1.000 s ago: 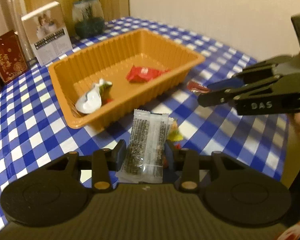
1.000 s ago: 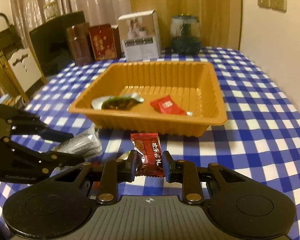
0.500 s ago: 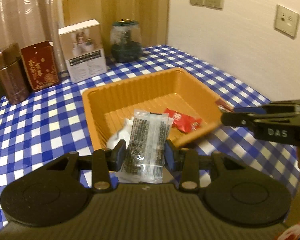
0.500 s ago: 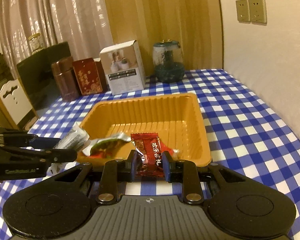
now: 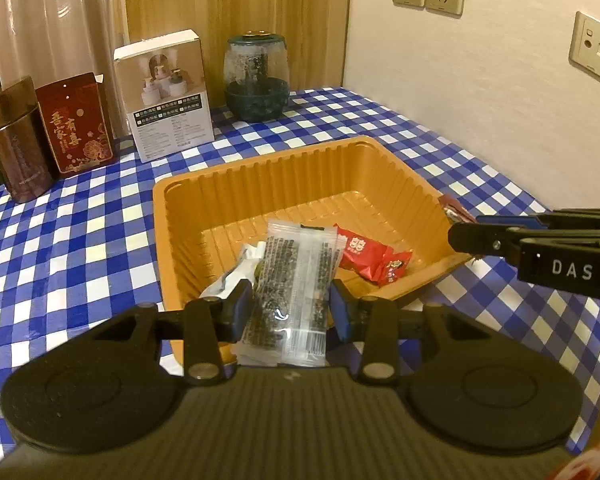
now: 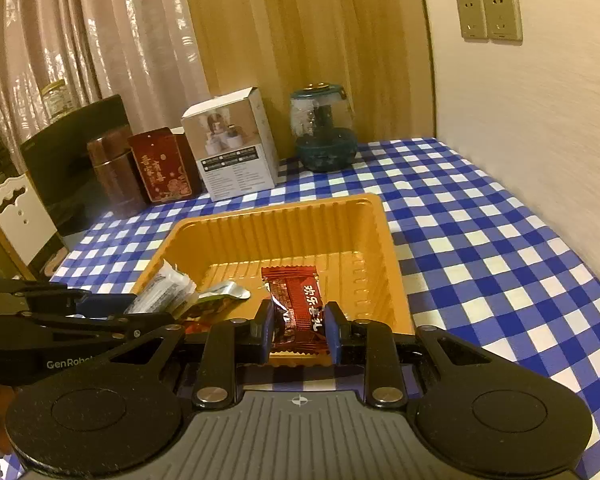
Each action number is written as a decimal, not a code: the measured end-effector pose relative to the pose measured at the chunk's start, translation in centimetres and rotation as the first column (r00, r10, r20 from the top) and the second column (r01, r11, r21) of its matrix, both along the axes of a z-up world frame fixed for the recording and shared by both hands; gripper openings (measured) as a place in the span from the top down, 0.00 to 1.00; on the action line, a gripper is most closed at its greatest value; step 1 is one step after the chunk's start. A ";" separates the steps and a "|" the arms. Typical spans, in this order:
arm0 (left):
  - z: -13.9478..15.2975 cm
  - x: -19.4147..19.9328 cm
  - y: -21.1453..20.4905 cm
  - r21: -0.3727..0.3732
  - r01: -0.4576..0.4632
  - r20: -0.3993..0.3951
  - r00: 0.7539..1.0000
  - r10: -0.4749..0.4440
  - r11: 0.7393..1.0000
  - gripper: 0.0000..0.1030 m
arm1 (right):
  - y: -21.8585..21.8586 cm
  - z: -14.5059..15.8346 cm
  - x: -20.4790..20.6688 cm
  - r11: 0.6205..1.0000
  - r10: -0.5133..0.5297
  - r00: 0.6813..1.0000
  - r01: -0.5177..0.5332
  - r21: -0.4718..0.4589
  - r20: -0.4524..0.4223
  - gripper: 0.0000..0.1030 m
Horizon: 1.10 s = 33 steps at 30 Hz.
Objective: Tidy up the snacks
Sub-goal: 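Lift and carry both held snacks over the orange tray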
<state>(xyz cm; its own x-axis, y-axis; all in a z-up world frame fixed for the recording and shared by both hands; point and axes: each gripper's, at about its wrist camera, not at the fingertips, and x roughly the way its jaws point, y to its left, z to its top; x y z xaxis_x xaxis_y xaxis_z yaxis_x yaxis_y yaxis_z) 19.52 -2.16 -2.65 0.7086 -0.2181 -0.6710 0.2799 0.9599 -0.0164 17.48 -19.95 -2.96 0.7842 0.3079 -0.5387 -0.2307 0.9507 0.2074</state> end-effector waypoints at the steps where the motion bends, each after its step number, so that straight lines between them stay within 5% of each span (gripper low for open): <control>1: 0.0 0.0 -0.1 0.004 0.001 0.001 1.000 -0.001 1.000 0.63 | -0.1 0.0 0.0 1.000 -0.001 1.000 0.001 0.002 -0.001 0.74; 33: 1.9 1.8 3.1 0.001 -0.092 0.041 0.995 0.092 0.996 0.63 | -1.6 0.8 2.0 0.997 -0.061 0.998 0.061 0.045 0.007 0.74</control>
<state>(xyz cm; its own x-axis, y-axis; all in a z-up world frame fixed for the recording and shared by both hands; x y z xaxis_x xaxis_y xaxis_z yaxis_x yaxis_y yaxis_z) 21.35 0.90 -0.77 0.7526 -0.1493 -0.6413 0.1911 0.9816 -0.0043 19.45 -21.59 -2.20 0.8069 0.2830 -0.5185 -0.1744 0.9528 0.2486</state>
